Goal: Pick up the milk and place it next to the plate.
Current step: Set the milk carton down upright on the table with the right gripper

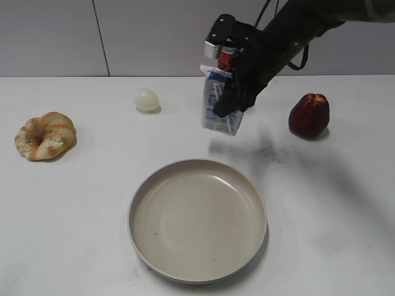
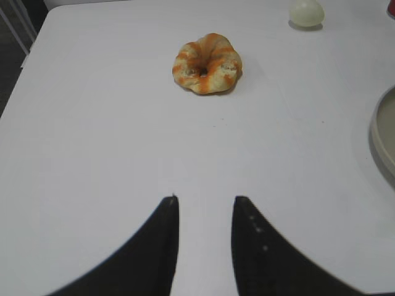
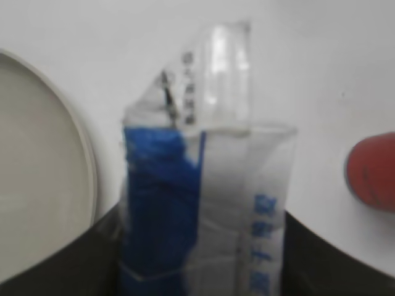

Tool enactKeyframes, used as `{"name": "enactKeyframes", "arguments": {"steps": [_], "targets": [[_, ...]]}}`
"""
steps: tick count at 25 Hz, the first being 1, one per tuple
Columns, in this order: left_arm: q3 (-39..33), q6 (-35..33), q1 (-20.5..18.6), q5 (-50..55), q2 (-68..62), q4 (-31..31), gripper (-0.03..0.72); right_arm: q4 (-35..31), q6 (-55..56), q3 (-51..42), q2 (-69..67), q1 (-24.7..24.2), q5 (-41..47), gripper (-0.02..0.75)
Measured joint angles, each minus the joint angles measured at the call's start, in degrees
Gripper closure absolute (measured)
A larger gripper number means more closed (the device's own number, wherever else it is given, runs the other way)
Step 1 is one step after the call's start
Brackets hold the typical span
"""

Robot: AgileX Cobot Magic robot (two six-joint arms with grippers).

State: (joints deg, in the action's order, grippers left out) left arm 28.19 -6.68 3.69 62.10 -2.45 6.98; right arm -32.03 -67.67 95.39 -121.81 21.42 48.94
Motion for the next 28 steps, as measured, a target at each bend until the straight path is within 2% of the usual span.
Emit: {"name": "enactKeyframes", "arguments": {"steps": [10,18,20,25,28], "targets": [[0.00,0.00,0.00,0.00,0.00,0.00,0.459,-0.20,-7.00,0.00,-2.81,5.71,-2.33,0.428],[0.00,0.00,0.00,0.00,0.00,0.00,0.459,1.35,-7.72,0.04,-6.10,6.10,-2.95,0.423],[0.00,0.00,0.00,0.00,0.00,0.00,0.459,1.49,-7.76,0.04,-6.31,6.10,-3.25,0.387],[0.00,0.00,0.00,0.00,0.00,0.00,0.459,-0.31,-7.76,0.14,-6.03,6.10,-4.02,0.206],[0.00,0.00,0.00,0.00,0.00,0.00,0.459,-1.34,-7.32,0.14,-4.25,6.10,-4.04,0.152]]}}
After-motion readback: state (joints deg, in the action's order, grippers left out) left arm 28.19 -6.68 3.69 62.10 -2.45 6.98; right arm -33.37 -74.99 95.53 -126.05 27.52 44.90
